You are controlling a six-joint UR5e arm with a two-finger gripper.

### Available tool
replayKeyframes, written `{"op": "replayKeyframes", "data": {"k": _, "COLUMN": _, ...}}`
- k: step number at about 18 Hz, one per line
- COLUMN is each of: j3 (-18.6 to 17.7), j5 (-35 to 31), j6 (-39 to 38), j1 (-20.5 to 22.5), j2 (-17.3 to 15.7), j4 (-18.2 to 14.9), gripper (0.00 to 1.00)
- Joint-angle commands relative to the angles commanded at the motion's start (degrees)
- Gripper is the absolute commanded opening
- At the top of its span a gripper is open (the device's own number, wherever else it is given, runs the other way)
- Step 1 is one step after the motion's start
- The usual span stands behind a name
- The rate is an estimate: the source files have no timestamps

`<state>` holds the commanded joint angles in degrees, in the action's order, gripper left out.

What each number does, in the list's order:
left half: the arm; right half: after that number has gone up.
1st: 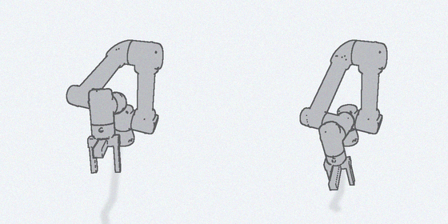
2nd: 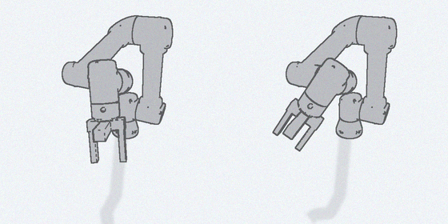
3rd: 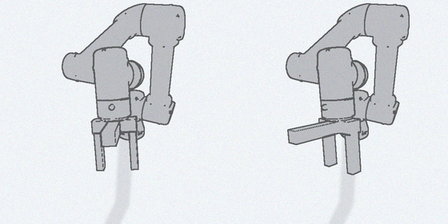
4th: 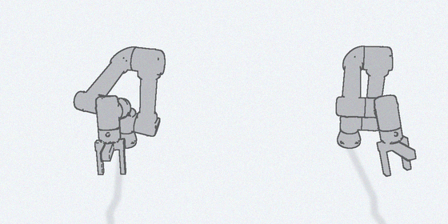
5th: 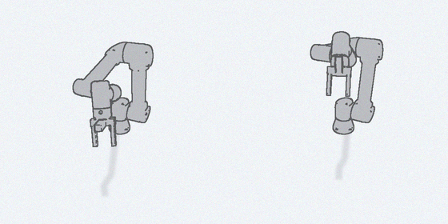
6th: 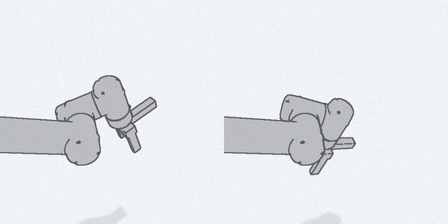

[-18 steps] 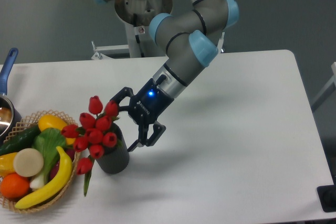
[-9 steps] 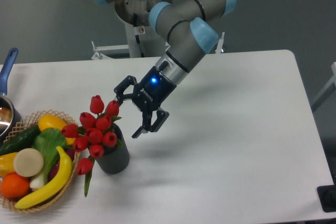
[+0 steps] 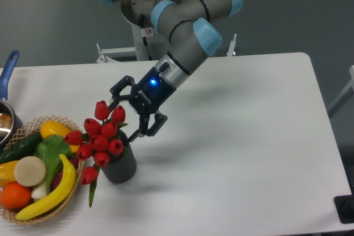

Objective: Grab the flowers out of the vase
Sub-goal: 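Adjust the gripper position around the tulip stems at the vase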

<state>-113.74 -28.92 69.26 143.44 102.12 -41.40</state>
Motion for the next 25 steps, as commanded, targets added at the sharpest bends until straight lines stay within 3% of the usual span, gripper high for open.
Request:
{"op": "replayKeyframes", "data": {"k": 10, "j3": 3.17, "j5": -0.44, "j6": 0.79, "j1": 0.0, "j2": 3.43, "j4": 0.0, "gripper": 1.0}}
{"op": "replayKeyframes", "data": {"k": 16, "j3": 1.76, "j5": -0.53, "j6": 0.97, "j1": 1.14, "j2": 3.08, "j4": 0.09, "gripper": 1.0}}
{"op": "replayKeyframes", "data": {"k": 25, "j3": 3.87, "j5": -0.53, "j6": 0.97, "j1": -0.17, "j2": 4.22, "j4": 0.18, "gripper": 1.0}}
